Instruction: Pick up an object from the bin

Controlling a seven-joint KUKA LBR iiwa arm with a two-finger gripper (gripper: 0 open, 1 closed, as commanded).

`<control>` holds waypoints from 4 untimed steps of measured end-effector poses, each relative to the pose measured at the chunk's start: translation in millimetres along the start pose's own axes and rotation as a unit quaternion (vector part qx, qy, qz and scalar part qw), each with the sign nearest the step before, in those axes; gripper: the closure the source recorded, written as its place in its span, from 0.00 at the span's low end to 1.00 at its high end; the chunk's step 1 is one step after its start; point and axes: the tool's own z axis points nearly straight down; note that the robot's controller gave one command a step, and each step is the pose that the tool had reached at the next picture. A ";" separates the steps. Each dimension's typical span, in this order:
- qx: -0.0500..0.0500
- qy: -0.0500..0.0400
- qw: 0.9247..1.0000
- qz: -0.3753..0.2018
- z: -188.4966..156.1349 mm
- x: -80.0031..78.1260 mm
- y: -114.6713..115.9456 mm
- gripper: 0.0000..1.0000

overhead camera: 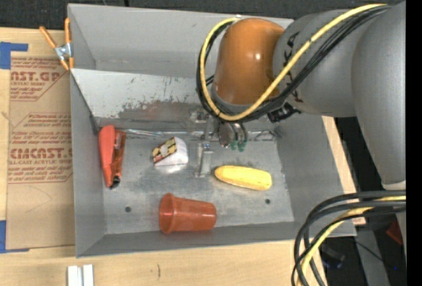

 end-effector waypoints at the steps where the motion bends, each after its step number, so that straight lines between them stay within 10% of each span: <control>1: 0.000 -0.004 1.000 0.001 -4.9 -1.8 -0.6 1.00; 2: 0.000 -0.004 1.000 0.001 -4.9 -1.9 -0.6 0.00; 4: -0.001 -0.006 1.000 0.024 25.2 3.0 10.8 0.00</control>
Offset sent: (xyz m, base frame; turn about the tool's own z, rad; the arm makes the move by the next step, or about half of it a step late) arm 0.0000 0.0000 0.0000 0.0000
